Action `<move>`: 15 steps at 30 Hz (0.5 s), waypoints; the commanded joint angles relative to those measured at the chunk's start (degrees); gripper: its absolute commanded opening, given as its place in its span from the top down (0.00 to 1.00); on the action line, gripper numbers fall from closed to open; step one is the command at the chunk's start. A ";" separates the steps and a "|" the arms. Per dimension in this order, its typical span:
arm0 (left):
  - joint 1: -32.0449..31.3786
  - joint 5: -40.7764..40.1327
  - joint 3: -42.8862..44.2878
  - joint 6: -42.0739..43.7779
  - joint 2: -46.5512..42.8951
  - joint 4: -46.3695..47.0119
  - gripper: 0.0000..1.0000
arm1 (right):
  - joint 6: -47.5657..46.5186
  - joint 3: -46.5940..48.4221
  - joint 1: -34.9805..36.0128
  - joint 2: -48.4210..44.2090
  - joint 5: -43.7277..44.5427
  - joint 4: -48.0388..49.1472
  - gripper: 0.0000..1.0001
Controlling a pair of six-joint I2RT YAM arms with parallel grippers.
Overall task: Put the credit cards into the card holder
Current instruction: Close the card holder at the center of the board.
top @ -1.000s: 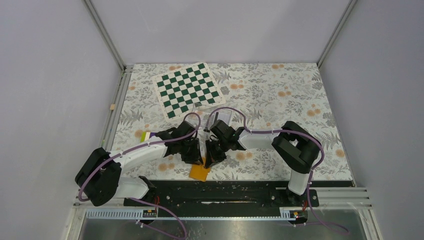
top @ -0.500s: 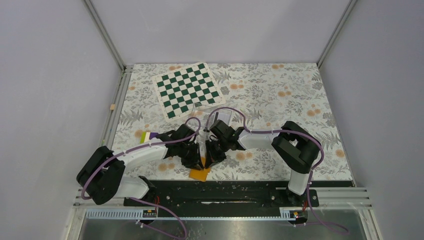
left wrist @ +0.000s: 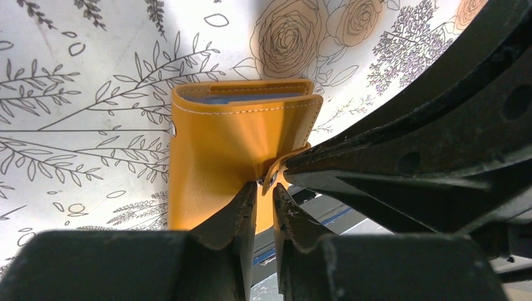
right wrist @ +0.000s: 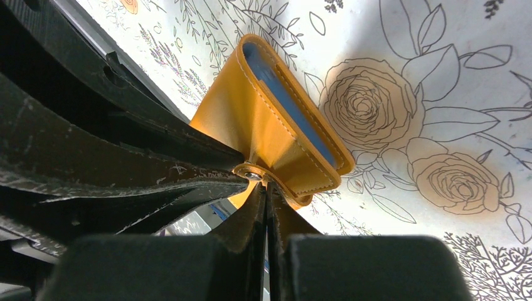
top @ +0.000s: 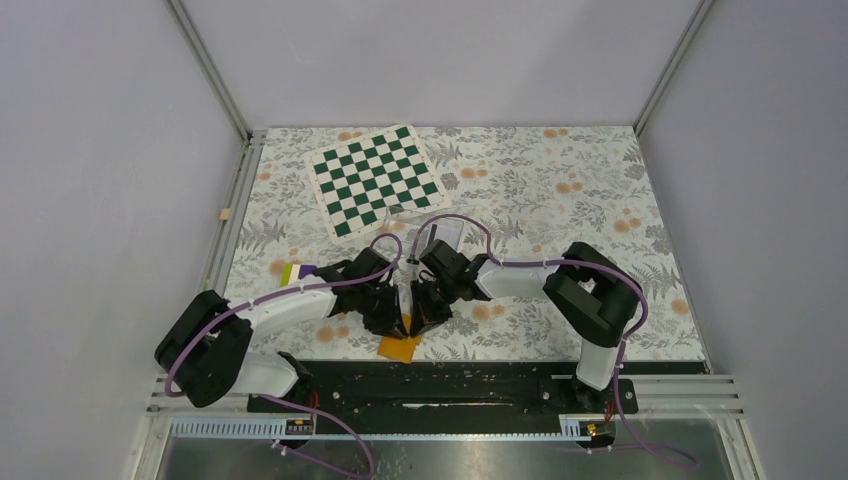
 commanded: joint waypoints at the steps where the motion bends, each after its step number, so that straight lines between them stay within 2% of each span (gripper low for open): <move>1: 0.48 -1.40 0.50 -0.15 1.06 3.68 0.85 | -1.16 1.16 1.02 1.16 0.82 -1.54 1.00; 4: 0.50 -0.78 0.20 -0.40 1.45 4.79 0.86 | -1.08 1.08 1.02 1.11 0.51 -1.35 1.00; 9: 0.62 -0.63 0.09 -0.21 1.87 4.92 1.00 | -0.86 0.99 1.03 0.52 0.38 -0.93 1.00; 13: 0.58 -2.35 1.20 0.67 0.83 1.58 1.00 | -0.22 0.65 0.99 -0.77 0.39 -0.18 1.00; 15: 0.53 -3.40 2.20 1.37 -0.24 -0.62 1.00 | 0.17 0.55 1.06 -1.75 0.37 0.44 0.96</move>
